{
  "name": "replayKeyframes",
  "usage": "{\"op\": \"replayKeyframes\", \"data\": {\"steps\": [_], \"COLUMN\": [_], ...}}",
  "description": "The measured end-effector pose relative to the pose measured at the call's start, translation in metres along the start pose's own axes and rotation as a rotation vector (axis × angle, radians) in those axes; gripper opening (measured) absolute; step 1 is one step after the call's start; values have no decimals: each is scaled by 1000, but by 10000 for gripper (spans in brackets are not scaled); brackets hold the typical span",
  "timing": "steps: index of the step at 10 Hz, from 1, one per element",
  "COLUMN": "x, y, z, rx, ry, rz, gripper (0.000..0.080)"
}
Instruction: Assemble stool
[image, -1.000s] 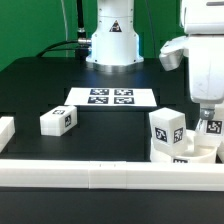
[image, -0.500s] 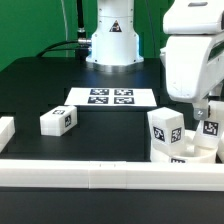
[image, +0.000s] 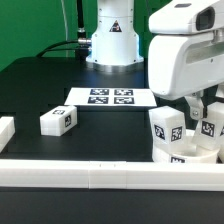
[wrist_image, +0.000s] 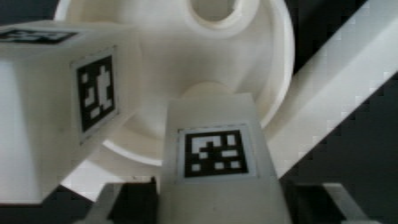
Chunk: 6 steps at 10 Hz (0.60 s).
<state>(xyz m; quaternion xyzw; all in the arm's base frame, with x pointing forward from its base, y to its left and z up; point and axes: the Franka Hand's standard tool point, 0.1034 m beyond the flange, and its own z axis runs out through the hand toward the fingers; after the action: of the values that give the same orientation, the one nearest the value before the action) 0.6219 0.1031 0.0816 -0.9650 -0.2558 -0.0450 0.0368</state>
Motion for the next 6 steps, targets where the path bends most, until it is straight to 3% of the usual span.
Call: {"op": "replayKeyframes", "data": {"steps": [6], "x": [2], "y": [-3], "z": [0], "rx": [6], "ry": [13], "rz": [400], "gripper": [344]}}
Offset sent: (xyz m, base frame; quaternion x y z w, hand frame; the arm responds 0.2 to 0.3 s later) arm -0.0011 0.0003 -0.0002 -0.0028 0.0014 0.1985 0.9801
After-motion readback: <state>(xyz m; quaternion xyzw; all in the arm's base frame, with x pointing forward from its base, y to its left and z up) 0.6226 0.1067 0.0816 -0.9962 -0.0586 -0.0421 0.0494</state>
